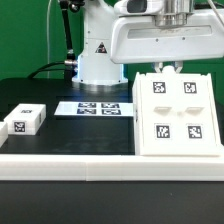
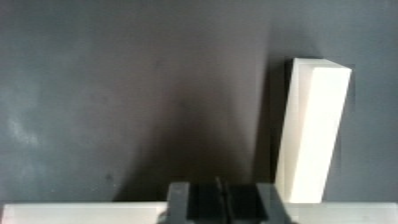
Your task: Assemble cabinet
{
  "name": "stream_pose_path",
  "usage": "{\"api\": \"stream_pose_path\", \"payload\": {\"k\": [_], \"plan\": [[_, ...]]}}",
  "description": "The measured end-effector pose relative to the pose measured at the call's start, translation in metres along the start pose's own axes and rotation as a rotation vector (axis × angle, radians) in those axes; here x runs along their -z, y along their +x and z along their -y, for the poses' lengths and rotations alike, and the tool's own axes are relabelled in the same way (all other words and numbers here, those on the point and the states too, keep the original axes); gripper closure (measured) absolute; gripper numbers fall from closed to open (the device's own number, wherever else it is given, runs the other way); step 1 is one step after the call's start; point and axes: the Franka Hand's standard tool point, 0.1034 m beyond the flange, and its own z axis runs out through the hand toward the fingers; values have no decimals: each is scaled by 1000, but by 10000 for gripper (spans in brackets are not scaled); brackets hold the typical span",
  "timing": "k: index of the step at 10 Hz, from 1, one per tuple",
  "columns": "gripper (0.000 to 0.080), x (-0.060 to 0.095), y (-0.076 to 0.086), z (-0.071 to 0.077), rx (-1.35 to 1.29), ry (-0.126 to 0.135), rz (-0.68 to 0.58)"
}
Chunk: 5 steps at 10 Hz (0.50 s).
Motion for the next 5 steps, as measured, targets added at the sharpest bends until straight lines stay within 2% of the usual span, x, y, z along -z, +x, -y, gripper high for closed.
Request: {"api": "stream_pose_path", "payload": {"k": [3, 5], "plan": [[797, 13, 3, -14, 21, 0, -16], [797, 25, 6, -9, 12, 1, -12]]}}
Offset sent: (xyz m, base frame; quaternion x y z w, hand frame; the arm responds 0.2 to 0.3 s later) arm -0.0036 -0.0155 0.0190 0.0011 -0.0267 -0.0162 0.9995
